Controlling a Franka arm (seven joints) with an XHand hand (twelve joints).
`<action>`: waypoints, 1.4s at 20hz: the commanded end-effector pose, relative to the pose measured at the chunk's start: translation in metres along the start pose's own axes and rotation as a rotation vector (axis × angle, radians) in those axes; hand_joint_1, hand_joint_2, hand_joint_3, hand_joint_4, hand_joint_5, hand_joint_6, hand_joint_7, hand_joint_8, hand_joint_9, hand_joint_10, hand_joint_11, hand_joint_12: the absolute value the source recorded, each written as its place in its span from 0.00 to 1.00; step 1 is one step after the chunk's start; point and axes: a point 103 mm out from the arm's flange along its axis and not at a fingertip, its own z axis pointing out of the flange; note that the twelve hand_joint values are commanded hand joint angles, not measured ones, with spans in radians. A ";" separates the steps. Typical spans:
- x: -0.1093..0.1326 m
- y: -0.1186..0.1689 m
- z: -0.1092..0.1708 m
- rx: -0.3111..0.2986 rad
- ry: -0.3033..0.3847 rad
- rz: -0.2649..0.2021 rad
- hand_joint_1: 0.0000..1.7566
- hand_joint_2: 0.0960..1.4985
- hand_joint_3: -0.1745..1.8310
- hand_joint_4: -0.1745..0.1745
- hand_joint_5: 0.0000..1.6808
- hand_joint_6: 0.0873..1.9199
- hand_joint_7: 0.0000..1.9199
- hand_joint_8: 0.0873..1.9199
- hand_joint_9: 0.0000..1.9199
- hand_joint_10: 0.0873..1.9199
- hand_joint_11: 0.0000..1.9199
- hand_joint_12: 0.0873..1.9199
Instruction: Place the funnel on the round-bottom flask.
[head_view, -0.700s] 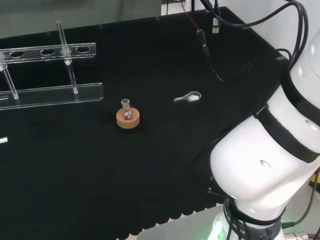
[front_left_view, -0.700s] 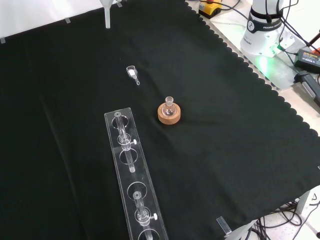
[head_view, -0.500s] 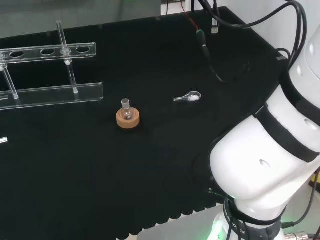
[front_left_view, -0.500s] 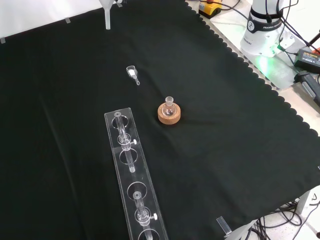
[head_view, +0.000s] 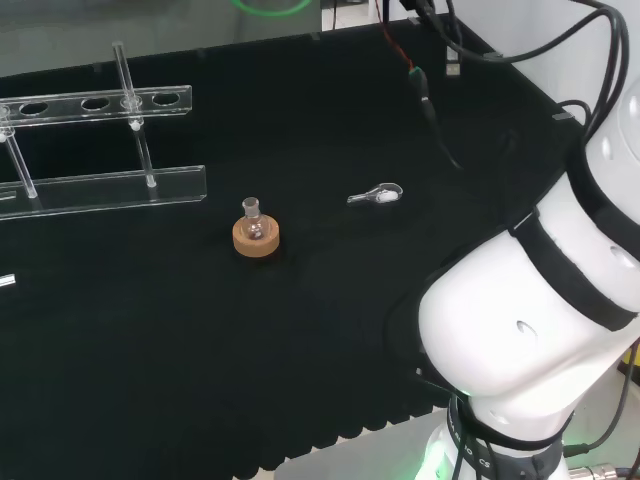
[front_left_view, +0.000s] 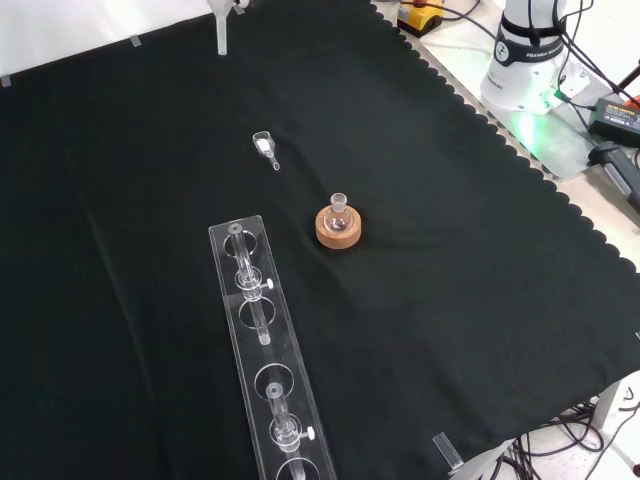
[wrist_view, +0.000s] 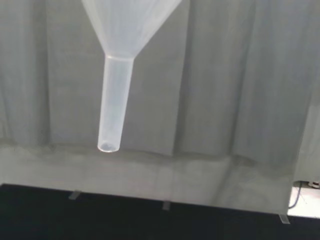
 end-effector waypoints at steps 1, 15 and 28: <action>-0.020 -0.064 0.035 0.009 -0.050 -0.002 0.62 0.68 0.13 0.49 0.61 0.48 0.67 0.70 0.96 0.57 1.00 0.68; 0.043 -0.142 0.104 -0.003 -0.229 -0.073 0.62 0.68 0.13 0.46 0.61 0.47 0.68 0.70 0.97 0.57 1.00 0.69; 0.042 -0.162 0.114 0.250 -0.010 -0.117 0.63 0.68 0.12 0.44 0.61 0.47 0.69 0.69 0.98 0.57 1.00 0.70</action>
